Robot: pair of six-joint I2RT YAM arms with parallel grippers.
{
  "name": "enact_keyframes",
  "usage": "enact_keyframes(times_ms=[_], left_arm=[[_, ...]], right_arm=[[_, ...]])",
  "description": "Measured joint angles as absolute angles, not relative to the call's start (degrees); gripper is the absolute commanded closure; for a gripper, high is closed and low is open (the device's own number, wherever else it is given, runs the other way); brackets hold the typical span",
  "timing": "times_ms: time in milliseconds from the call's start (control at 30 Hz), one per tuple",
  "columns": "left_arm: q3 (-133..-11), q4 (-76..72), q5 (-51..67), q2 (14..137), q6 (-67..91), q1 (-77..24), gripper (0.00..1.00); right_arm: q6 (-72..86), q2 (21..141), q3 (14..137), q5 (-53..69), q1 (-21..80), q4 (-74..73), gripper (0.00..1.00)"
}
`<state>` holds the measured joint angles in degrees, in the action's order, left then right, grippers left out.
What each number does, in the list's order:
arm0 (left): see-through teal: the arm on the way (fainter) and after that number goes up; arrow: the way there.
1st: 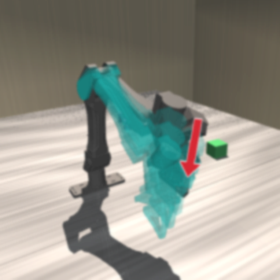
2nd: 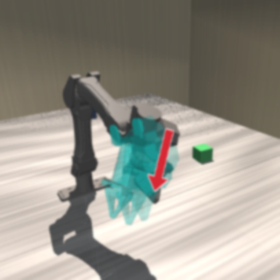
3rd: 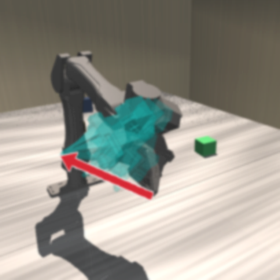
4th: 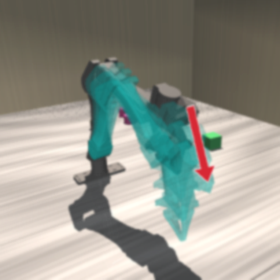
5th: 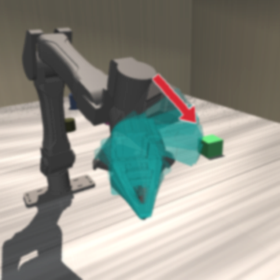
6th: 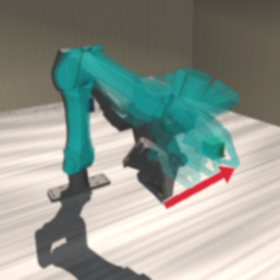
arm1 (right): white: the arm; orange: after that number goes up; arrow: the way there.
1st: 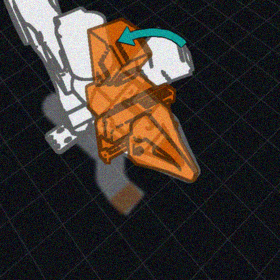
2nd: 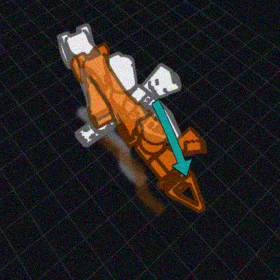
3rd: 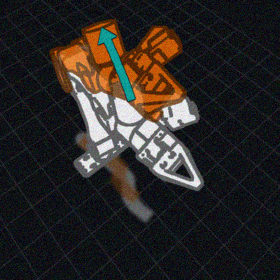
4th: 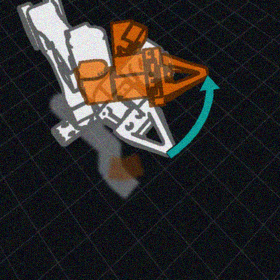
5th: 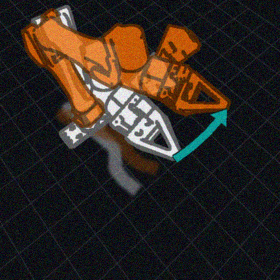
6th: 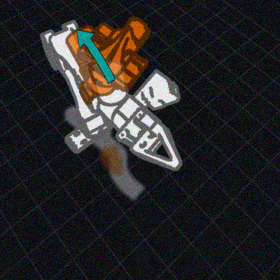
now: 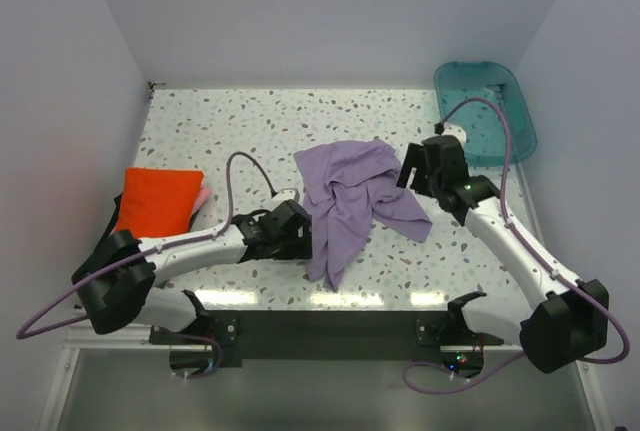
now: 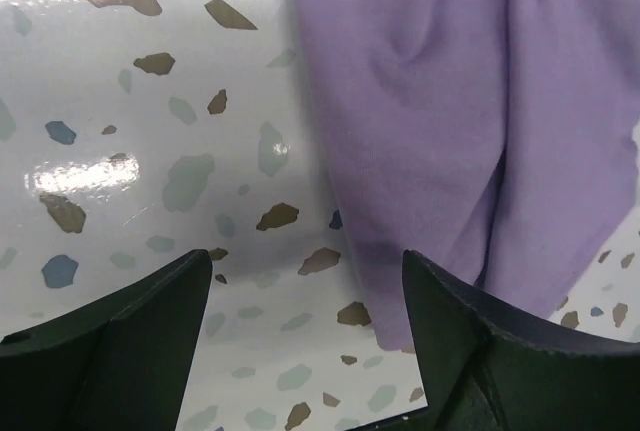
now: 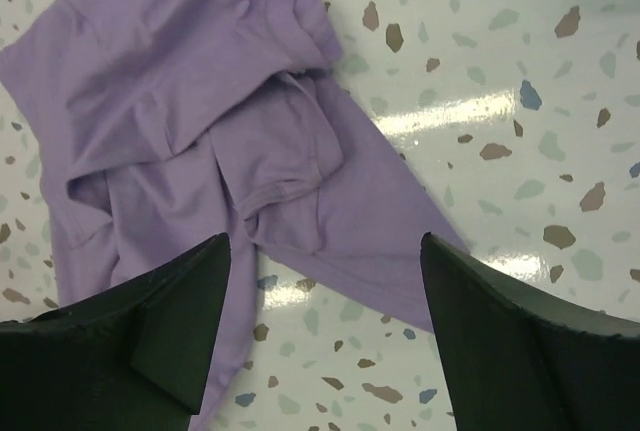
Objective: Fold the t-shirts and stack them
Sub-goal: Move the tshirt to the center of the board, then flatten the tshirt out
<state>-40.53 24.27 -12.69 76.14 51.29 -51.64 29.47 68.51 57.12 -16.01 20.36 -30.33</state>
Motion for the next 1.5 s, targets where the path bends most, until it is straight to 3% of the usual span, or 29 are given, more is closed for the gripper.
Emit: enact_keyframes(times_ms=[200, 333, 500, 633, 767, 867, 1167, 1333, 1500], left_arm=[[-41.58, 19.79, -11.97, 83.70, 52.77, -52.18, 0.26], [-44.53, 16.80, -11.92, 87.94, 53.45, -52.31, 0.47], [-47.46, 16.93, -12.56, 91.33, 55.09, -52.21, 0.65], [-49.17, 19.81, -13.61, 92.47, 56.23, -50.37, 1.00], [-51.09, 23.51, -12.58, 92.58, 56.25, -40.21, 1.00], [-55.75, 26.52, -13.08, 93.38, 55.46, -30.96, 1.00], [-89.08, 34.35, -15.81, 107.57, 48.77, -14.52, 1.00], [-115.11, 39.27, -16.23, 122.63, 43.07, -10.52, 1.00], [-119.68, 42.13, -16.27, 126.10, 38.22, -9.04, 1.00]], right_arm=[[29.89, 67.64, 44.75, -16.34, 20.99, -27.62, 0.23], [29.91, 68.60, 41.39, -18.24, 21.02, -27.09, 0.26], [30.02, 72.99, 40.84, -19.05, 20.99, -23.79, 0.30], [30.02, 76.95, 40.75, -18.90, 20.99, -21.78, 0.32], [30.02, 79.61, 40.75, -18.31, 20.99, -20.88, 0.38], [29.91, 81.84, 41.01, -17.34, 21.02, -20.14, 0.49], [30.06, 87.44, 45.10, -13.87, 21.12, -19.25, 0.86], [30.33, 88.18, 47.42, -13.54, 21.21, -19.75, 0.95], [30.61, 86.83, 48.25, -14.15, 20.21, -20.21, 0.97]])
